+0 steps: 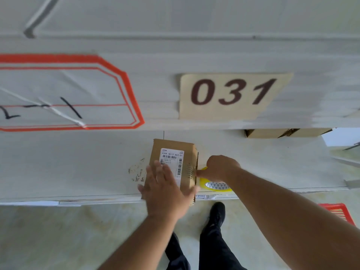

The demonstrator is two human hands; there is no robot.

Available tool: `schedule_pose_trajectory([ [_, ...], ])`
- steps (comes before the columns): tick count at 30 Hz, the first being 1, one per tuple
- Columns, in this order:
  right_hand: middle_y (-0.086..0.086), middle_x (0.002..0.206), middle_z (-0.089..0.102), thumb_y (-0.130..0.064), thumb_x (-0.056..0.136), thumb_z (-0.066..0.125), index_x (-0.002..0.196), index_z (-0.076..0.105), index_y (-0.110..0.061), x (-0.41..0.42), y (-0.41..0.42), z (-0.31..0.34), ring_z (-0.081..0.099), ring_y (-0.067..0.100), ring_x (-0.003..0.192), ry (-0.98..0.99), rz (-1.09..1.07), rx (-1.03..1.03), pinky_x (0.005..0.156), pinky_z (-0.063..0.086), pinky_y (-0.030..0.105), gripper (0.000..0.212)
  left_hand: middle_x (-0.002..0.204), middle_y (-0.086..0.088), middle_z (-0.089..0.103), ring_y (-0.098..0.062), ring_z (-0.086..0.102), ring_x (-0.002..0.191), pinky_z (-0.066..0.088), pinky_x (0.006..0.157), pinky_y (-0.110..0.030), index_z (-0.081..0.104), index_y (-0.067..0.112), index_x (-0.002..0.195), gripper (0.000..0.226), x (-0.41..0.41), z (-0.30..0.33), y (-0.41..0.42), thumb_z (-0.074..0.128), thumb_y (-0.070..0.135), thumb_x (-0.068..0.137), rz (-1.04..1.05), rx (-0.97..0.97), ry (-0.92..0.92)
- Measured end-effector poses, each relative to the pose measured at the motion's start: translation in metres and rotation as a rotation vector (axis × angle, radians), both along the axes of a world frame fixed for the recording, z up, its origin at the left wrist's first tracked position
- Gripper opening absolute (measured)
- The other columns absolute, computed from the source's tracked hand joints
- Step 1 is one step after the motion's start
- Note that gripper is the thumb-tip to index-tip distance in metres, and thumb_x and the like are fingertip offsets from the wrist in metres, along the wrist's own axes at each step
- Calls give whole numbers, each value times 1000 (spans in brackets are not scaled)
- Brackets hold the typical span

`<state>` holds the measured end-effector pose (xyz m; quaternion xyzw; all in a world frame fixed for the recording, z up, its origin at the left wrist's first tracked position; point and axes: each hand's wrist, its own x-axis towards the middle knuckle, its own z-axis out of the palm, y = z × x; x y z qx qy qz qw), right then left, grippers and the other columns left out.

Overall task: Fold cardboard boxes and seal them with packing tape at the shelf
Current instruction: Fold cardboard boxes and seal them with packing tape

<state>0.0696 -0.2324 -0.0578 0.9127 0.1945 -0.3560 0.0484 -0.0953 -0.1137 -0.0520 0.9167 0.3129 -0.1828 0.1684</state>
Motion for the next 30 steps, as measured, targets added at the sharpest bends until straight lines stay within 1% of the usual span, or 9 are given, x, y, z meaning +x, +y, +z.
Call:
schedule_pose_trajectory([
  [2,-4,91,67,-86,80,48,86,67,-23,0,-2,-1,60,15,86,1,-1,4,74,48,33,67,167,-15,-27,-39,-23,155,10,116,-73,-20,6,159,143,6,-2,-14,37,100,67,23,-4,85],
  [7,-4,115,68,-87,83,48,116,69,-21,12,-10,38,63,20,109,29,74,40,89,50,38,77,170,-6,-7,-32,-7,158,30,115,-59,-1,16,161,123,-1,-5,6,53,76,68,54,-20,-18],
  [9,-7,109,63,-87,83,51,113,70,-18,18,-11,72,60,19,106,38,75,138,89,48,37,77,162,-1,24,-28,23,153,40,112,-55,27,27,150,100,-6,-2,24,63,69,66,112,-263,-130],
  [11,-8,91,58,-84,83,57,94,69,-18,22,-6,102,58,16,90,72,62,257,78,45,33,68,123,8,67,-15,63,118,57,93,-40,53,33,120,51,-11,1,37,78,46,78,263,-679,-244],
  [14,-4,77,62,-81,82,62,75,65,-19,18,15,118,62,17,75,150,54,344,65,44,31,63,103,9,77,0,71,84,54,78,-29,68,30,117,28,-20,-3,50,74,24,91,288,-981,-278],
  [19,3,77,62,-72,87,65,74,64,-16,0,44,105,61,20,71,148,21,384,62,43,30,57,158,12,41,-3,44,141,38,117,-29,30,31,161,70,-13,-2,30,55,8,99,233,-691,-437],
  [22,5,82,65,-71,85,67,80,67,-15,-2,45,106,63,21,73,132,-43,382,62,44,30,56,158,13,39,-12,39,145,39,116,-33,28,38,158,71,-3,11,3,59,35,95,147,-550,-522],
  [25,5,87,67,-71,83,68,88,70,-15,-2,42,105,64,19,74,126,-92,385,62,45,29,57,168,6,16,-20,21,153,35,120,-43,3,25,162,130,-1,4,-8,56,92,64,15,-357,-330],
  [30,7,95,69,-74,85,64,92,71,-16,0,33,119,66,22,81,122,-83,357,67,48,31,59,164,2,16,-29,36,143,47,104,-43,-3,19,162,138,3,1,-14,62,87,61,1,-189,-246],
])
